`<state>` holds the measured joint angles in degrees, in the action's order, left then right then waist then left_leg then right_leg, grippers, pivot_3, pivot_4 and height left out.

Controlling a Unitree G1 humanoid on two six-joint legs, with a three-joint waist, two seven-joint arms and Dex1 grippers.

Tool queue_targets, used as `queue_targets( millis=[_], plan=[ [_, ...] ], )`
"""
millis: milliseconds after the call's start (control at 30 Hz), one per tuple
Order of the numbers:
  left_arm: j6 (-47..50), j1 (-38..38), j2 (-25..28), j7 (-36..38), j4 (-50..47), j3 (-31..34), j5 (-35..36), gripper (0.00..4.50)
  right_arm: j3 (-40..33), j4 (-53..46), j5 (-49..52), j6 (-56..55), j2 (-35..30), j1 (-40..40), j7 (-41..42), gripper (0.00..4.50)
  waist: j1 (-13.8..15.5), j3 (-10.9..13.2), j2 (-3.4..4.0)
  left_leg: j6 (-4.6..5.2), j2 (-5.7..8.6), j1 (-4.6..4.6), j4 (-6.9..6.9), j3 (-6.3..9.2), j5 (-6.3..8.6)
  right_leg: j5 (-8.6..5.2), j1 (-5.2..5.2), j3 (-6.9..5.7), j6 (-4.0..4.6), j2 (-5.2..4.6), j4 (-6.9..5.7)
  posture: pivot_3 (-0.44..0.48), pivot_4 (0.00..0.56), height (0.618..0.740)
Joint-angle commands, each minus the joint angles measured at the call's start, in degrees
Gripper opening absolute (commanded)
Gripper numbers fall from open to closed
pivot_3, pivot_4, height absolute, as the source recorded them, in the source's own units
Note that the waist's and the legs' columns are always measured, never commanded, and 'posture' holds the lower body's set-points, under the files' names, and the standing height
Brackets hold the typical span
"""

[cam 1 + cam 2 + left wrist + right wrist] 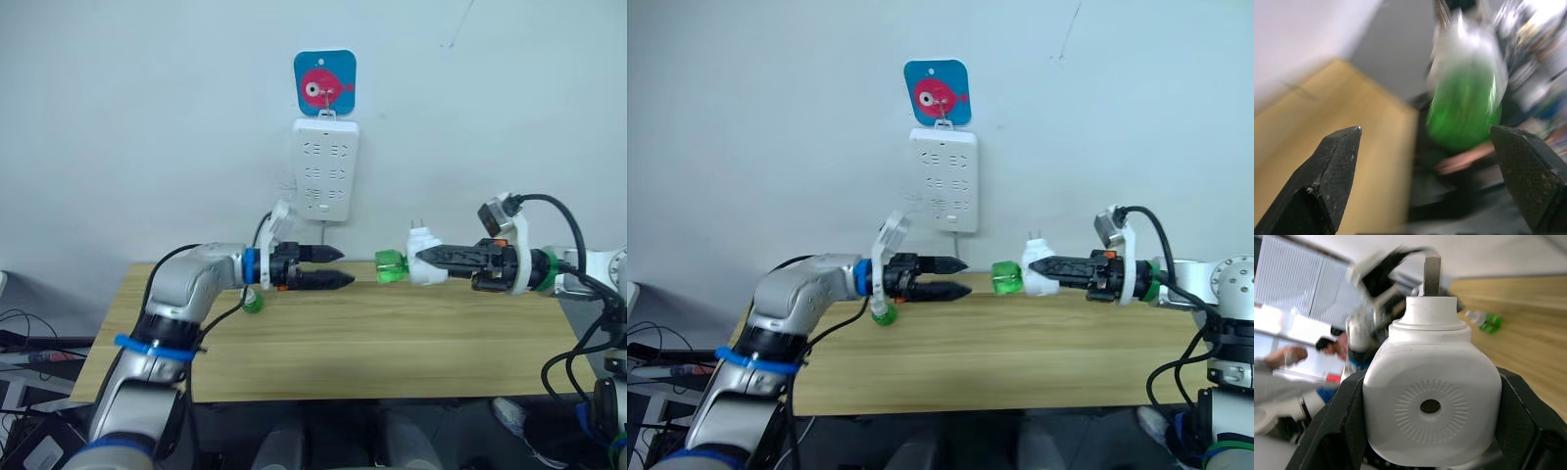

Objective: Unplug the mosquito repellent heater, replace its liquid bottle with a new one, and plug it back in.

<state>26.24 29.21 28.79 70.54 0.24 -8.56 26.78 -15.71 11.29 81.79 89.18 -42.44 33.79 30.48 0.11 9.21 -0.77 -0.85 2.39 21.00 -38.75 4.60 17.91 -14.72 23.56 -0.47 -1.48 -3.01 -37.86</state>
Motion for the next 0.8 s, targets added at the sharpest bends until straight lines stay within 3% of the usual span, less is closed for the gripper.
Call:
queue_targets(
  millis=[33, 200, 300, 700, 800],
  plan=[
    [-36.12, -0.79, -2.88, -2.41, -1.41, -1.05, -13.22, 4.47, -2.36, 0.85, 0.42, -0.22, 0.54, 1.74, -0.78, 3.0, 0.94, 0.0, 0.0, 0.0, 0.03, 0.06, -0.04, 0.0, 0.0, 0.02, 0.0, -0.01, 0.03, -0.04, 0.05, 0.028, 0.138, 0.74],
    [-67.69, 2.2, -7.34, -12.17, 10.98, -1.5, -26.08, 4.47, -2.14, 0.99, 0.87, 0.59, 2.42, 3.33, -2.18, 3.0, 1.81, -0.02, 0.01, 0.07, 0.07, 0.09, -0.15, -0.1, 0.03, 0.26, -0.1, 0.0, -0.01, -0.09, 0.27, 0.039, 0.138, 0.74],
    [-78.21, 3.92, -8.37, -15.57, 15.35, -2.98, -30.33, 4.47, -2.13, 0.79, 1.54, 1.51, 2.95, 3.87, -2.75, 3.0, 1.68, -0.01, 0.0, 0.24, 0.06, 0.11, -0.15, -0.16, 0.11, 0.28, -0.07, 0.01, -0.05, -0.09, 0.27, 0.041, 0.143, 0.74],
    [-88.67, 9.47, -9.11, -27.88, 25.08, -5.86, -39.03, 4.47, -2.56, -0.05, 3.8, 3.31, 4.22, 4.25, -4.82, 3.0, 1.34, -0.01, 0.0, 0.5, 0.04, 0.06, -0.18, -0.18, 0.24, 0.3, -0.04, -0.1, -0.1, -0.06, 0.04, 0.033, 0.151, 0.74],
    [-89.08, 9.51, -8.88, -29.0, 25.0, -7.14, -38.79, 3.98, -2.65, -0.21, 4.09, 3.19, 4.23, 3.92, -5.4, 3.0, 1.33, -0.01, 0.0, 0.5, 0.04, 0.05, -0.18, -0.16, 0.24, 0.3, -0.04, -0.1, -0.11, -0.06, 0.01, 0.033, 0.151, 0.74]
  ],
)
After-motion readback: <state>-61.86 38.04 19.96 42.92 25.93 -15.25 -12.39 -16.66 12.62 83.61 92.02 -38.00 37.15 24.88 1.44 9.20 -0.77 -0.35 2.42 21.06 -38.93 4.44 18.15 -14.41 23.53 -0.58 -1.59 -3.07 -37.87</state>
